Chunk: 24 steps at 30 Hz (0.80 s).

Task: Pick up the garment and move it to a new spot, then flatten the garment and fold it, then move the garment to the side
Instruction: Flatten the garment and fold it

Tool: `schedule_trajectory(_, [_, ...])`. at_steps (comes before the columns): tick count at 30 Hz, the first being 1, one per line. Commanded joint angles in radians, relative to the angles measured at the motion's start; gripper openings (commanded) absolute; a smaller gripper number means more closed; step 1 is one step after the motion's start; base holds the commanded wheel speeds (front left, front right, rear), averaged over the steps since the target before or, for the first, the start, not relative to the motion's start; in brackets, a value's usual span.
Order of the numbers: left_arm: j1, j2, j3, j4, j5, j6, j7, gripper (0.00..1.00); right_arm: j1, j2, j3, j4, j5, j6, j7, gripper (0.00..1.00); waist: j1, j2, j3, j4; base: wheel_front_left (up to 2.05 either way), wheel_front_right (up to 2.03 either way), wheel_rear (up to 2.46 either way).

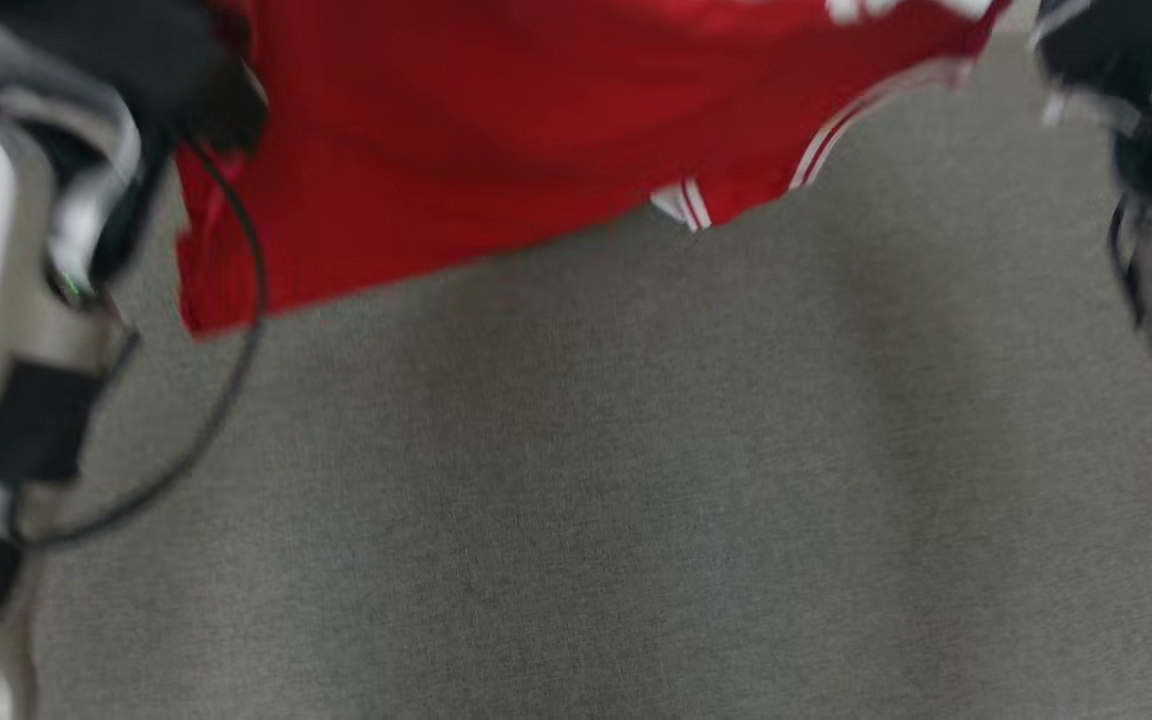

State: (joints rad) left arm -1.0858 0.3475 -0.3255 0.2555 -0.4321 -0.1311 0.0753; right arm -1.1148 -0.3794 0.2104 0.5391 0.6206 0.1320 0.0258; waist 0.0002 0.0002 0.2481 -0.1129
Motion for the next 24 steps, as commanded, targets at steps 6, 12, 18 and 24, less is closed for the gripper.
schedule_trajectory(6, [-0.363, 0.021, -0.048, 0.143, -0.102, 0.002, 0.004, 0.00, -0.370, 0.042, -0.063, 0.127, -0.023, -0.002, 0.048, 0.00, -0.0002, -0.0002, 0.279, 0.014, 0.00, 0.00, 0.00])
schedule_trajectory(12, [-0.643, 0.020, -0.117, 0.306, -0.153, 0.002, -0.039, 0.00, -0.654, 0.078, -0.071, 0.265, -0.097, -0.002, 0.020, 0.00, -0.0002, -0.0002, 0.358, 0.007, 0.00, 0.00, 0.00])
schedule_trajectory(18, [-0.815, 0.022, -0.184, 0.449, -0.223, 0.002, -0.097, 0.00, -0.834, 0.105, -0.052, 0.382, -0.163, -0.002, -0.010, 0.00, -0.0002, -0.0002, 0.373, -0.007, 0.00, 0.00, 0.00])
schedule_trajectory(24, [-0.909, 0.017, -0.231, 0.543, -0.284, 0.002, -0.132, 0.00, -0.937, 0.114, -0.037, 0.467, -0.201, -0.002, -0.029, 0.00, -0.0002, -0.0002, 0.369, -0.011, 0.00, 0.00, 0.00])
